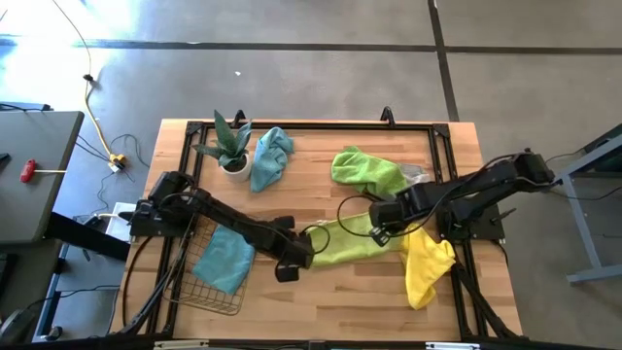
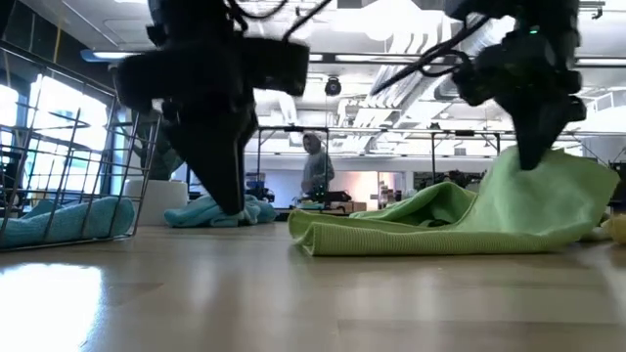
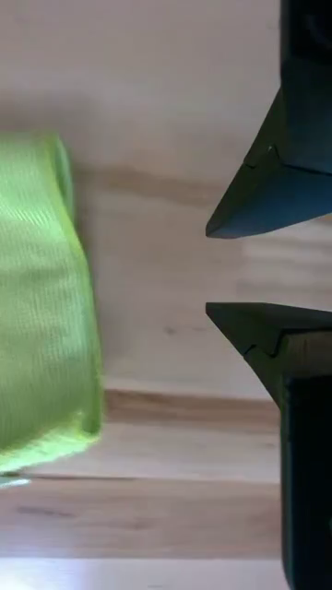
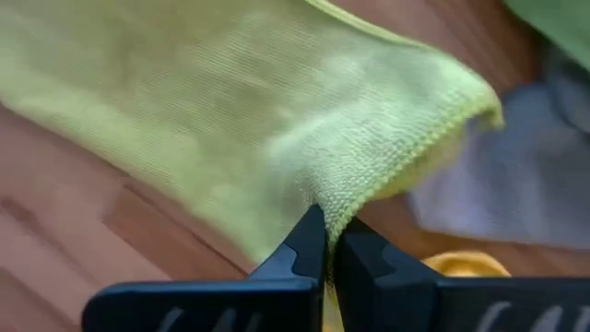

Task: Fold microfiber towels
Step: Fold the light green microfiber towel

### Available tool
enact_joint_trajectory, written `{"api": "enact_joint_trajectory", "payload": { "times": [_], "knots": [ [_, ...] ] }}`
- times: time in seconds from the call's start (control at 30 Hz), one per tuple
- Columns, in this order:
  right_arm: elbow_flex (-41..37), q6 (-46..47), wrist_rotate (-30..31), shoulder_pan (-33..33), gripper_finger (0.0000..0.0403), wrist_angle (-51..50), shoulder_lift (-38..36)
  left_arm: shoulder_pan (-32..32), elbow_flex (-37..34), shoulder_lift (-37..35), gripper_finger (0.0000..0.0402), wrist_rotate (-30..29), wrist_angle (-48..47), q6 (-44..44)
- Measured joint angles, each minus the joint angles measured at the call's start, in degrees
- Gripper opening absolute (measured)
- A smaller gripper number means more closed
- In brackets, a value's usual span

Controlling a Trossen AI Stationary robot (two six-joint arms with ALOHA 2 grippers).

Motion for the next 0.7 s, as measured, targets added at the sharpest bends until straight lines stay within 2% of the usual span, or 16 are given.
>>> {"api": "enact_joint_trajectory", "payload": {
  "times": [0.2,0.37,0.53,0.7],
  "knots": [
    [5.98,-4.19,-2.59,-0.08,0.0,0.28,9.25,-2.54,0.14,-1.14,0.0113,-1.49,-1.51,-1.46],
    [14.83,-10.81,-4.27,-0.06,0.0,-1.04,18.09,-4.7,0.1,-2.68,0.0113,-3.98,-3.97,-2.39],
    [23.86,-15.76,-4.27,-0.36,0.0,-2.61,24.18,-7.13,-0.01,-3.76,0.0113,-5.65,-7.89,-3.8],
    [28.51,-17.99,-1.9,-0.83,0.0,-0.92,27.84,-9.69,-0.12,-4.71,0.0113,-6.26,-10.83,-4.42]
  ]
}}
